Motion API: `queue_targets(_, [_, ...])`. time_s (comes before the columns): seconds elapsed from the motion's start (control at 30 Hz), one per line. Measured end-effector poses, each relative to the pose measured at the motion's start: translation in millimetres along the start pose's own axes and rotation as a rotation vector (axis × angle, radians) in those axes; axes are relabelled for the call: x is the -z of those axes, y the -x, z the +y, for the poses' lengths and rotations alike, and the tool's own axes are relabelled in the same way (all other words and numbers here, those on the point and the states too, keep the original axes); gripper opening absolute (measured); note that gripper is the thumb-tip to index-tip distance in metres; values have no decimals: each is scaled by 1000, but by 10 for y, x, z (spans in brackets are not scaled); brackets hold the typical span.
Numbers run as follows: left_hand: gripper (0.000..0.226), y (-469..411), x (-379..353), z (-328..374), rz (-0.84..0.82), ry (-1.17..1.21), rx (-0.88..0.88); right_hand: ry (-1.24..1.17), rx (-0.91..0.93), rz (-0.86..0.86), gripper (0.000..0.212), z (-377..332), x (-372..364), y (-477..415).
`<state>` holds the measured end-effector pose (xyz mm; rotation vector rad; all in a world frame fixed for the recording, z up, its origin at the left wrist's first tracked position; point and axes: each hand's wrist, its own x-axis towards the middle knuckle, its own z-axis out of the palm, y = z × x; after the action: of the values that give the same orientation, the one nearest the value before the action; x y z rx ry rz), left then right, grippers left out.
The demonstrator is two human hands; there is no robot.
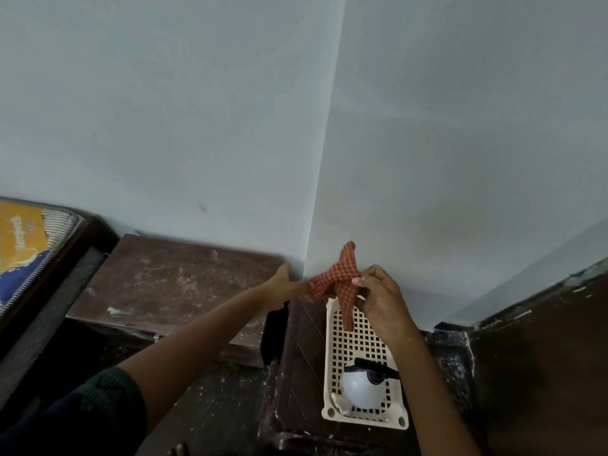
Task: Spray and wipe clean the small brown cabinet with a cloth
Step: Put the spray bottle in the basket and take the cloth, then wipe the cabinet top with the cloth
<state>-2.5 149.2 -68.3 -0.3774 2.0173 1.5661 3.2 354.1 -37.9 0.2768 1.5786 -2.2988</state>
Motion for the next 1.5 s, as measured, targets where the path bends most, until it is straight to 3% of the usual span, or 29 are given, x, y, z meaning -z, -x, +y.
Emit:
queue_targets(0.1, [55, 341, 350, 21, -155, 208, 68, -149, -11, -59, 29, 50, -431, 65])
queue_targets(0.2, [33, 649, 767, -37, -18, 444, -25, -263, -51, -98, 27, 162, -926, 138])
queue_targets(0.3, [31, 900, 1231, -184, 124, 425, -104, -287, -95, -68, 29, 308, -1372, 203])
queue_targets(0.5, [18, 1518, 2114, -610, 193, 388, -124, -156, -169, -117, 42, 632, -2474, 485])
queue_targets(0.67, [40, 1817, 2814, -1040, 228, 347, -171, -136, -133, -196, 6, 1121, -3216, 507])
queue_targets(0.73, [40, 1831, 3054, -1198, 310, 335, -188, -112, -73, -129, 18, 1290, -3444, 482])
queue_targets(0.8, [20, 1857, 3189, -1257, 443, 325, -225, -19, -38, -63, 32, 1389, -3603, 481])
queue_targets(0.87, [20, 1865, 3304, -1331, 498, 321, -253, 113, -11, 8, 31, 1483, -3740, 485])
queue_targets(0.97, [23, 1820, 3434, -1409, 450, 196, -275, 230, 52, 63, 30, 1525, -3852, 438])
queue_targets(1.07, [35, 1697, 3488, -1410, 405, 34, -297, 333, 69, 38, 48, 1522, -3854, 316])
queue_targets(1.2, [52, 1462, 3469, -1308, 443, -237, -313, 682, 142, 29, 59, 1536, -3750, 24])
queue_targets(1.3, [25, 1263, 3438, -1321, 514, -380, -300, 944, 230, -5, 48, 1539, -3648, -188])
queue_targets(1.37, [20, 1016, 3430, -1305, 509, -499, -268, 1050, 246, -37, 38, 1509, -3546, -402])
queue_targets(1.5, [23, 523, 3477, -1312, 291, -575, -216, 1085, 167, -67, 22, 1523, -3273, -819])
